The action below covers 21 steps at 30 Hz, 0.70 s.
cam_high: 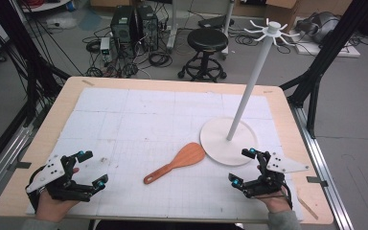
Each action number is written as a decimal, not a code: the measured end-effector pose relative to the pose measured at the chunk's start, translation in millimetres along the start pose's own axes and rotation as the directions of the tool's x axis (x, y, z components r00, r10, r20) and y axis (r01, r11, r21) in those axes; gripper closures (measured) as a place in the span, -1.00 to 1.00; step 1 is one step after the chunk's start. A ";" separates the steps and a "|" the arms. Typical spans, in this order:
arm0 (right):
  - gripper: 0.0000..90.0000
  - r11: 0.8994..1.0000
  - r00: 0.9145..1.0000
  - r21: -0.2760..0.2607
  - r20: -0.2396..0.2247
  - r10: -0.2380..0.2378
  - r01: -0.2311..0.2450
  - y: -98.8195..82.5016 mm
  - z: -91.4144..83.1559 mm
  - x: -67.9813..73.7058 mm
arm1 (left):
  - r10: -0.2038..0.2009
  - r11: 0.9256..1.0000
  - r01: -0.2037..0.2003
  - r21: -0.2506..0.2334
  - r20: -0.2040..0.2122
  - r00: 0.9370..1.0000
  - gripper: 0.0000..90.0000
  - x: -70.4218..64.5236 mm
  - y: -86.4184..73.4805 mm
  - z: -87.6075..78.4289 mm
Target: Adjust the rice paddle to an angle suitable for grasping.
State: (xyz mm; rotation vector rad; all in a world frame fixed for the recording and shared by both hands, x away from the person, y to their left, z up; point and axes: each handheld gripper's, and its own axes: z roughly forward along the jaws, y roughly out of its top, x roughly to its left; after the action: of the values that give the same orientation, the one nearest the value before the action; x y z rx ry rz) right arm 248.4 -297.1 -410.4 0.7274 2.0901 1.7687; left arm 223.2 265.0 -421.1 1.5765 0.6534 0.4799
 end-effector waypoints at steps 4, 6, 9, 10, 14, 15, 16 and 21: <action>-1.00 1.000 1.000 0.002 0.016 -0.002 0.002 1.2 1.0 0.1 | -0.005 1.000 0.005 0.006 -0.004 1.000 -0.96 -0.2 -0.7 -0.3; -1.00 1.000 0.999 0.009 0.032 0.008 -0.008 1.6 3.0 -0.2 | -0.003 1.000 0.003 0.007 -0.003 1.000 -0.96 0.1 -0.6 -0.6; -1.00 0.999 0.999 0.035 0.044 0.017 -0.019 1.5 6.5 0.4 | -0.007 1.000 0.007 0.008 -0.006 1.000 -0.96 0.0 -1.0 -0.1; -1.00 0.999 0.999 0.035 0.044 0.017 -0.019 1.5 6.5 0.4 | -0.007 1.000 0.007 0.008 -0.006 1.000 -0.96 0.0 -1.0 -0.1; -1.00 0.999 0.999 0.051 0.034 -0.010 0.008 2.3 10.2 2.6 | -0.004 1.000 0.004 0.014 -0.006 1.000 -0.96 0.0 -1.1 0.0; -1.00 0.998 0.999 0.056 0.033 -0.005 0.003 2.4 10.5 3.3 | -0.004 1.000 0.004 0.015 -0.007 1.000 -0.96 0.0 -1.1 -0.1; -1.00 0.999 1.000 0.054 0.031 -0.006 0.004 2.4 11.3 3.4 | -0.004 1.000 0.004 0.016 -0.007 1.000 -0.96 0.1 -1.1 -0.1; -0.65 0.998 1.000 0.062 0.005 0.006 -0.006 2.7 14.1 3.4 | -0.010 1.000 0.010 0.020 -0.007 1.000 -0.96 0.1 -1.7 0.3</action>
State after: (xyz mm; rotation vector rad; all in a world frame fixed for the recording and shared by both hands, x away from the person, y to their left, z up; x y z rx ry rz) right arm 253.7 -283.3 -410.2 0.7544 2.1508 1.7100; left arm 223.2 264.9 -422.8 1.5899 0.6727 0.4722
